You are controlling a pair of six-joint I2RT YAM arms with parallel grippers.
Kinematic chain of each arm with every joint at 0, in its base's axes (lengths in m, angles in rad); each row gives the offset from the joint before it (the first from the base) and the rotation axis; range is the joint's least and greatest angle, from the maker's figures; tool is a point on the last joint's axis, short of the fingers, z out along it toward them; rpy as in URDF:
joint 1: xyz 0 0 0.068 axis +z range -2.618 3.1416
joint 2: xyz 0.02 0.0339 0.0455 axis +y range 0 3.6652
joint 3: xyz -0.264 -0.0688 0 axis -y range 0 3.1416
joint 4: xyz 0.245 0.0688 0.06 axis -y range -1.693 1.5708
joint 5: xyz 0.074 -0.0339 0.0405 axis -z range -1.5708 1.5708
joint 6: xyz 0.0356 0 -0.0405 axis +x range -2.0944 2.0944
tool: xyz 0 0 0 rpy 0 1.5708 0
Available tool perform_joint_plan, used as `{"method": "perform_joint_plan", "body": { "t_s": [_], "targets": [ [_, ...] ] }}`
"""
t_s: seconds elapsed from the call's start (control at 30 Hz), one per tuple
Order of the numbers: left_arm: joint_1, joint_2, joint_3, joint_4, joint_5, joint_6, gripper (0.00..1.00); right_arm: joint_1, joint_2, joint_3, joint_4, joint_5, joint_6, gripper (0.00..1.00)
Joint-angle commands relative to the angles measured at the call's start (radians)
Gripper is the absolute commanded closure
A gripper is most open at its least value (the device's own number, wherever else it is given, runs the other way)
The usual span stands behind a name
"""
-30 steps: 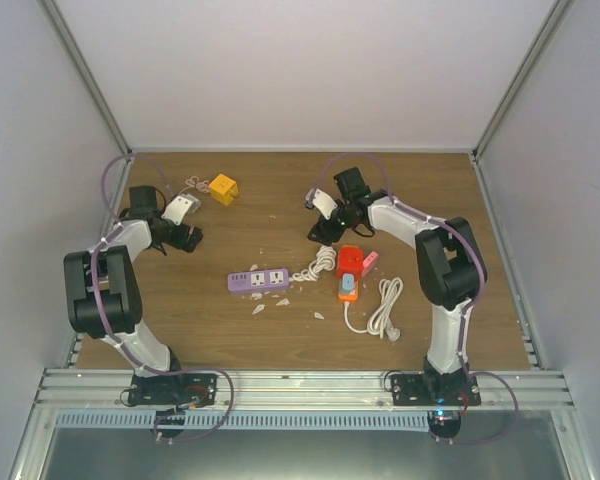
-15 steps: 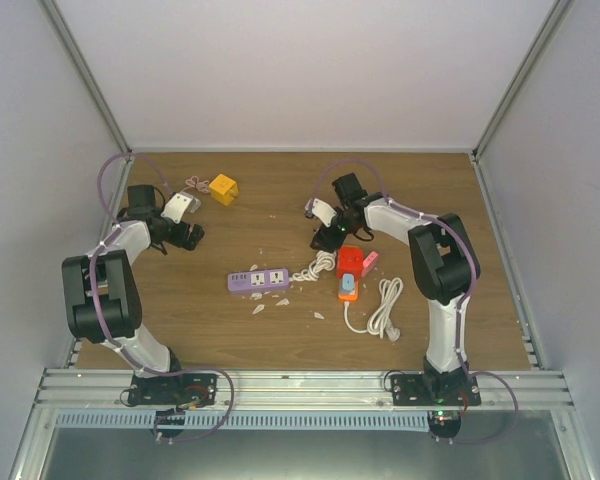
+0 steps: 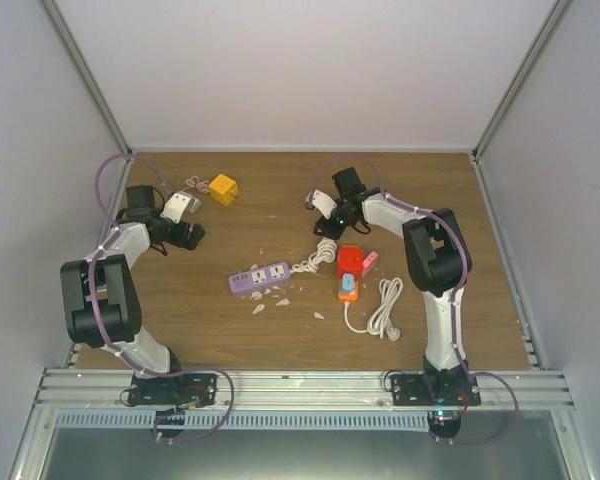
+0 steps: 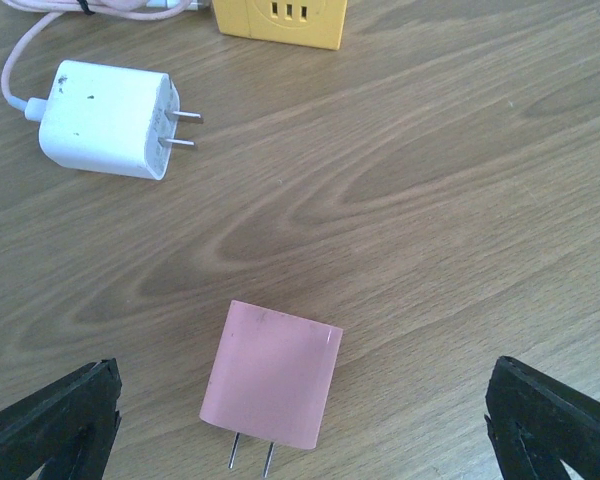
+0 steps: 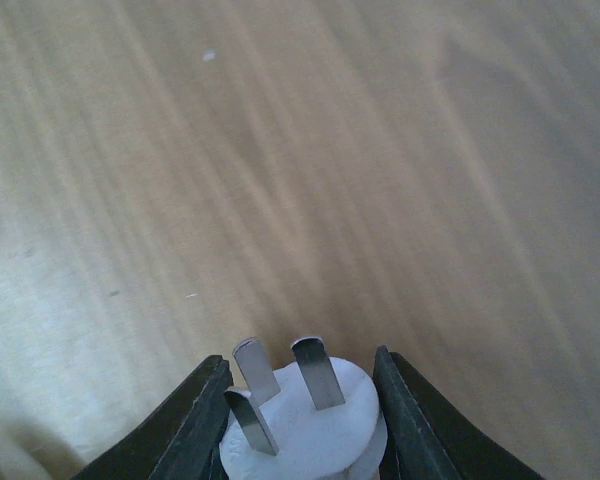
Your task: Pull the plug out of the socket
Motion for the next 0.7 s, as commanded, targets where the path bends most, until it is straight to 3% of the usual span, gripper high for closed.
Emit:
{"method": "perform_joint_plan", "body": {
  "t_s": [0.0,0.67],
  "targets": [
    [0.004,-0.039,-0.015,0.034,0.015,-0.014,0.01,-0.075,0.053,0.075,0.059,0.045,0.016,0.71],
    [0.003,-0.053,-0.027,0.032,0.013,-0.029,0.01,-0.518,0.221,0.361,0.121,-0.008,0.147,0.74]
  ]
}}
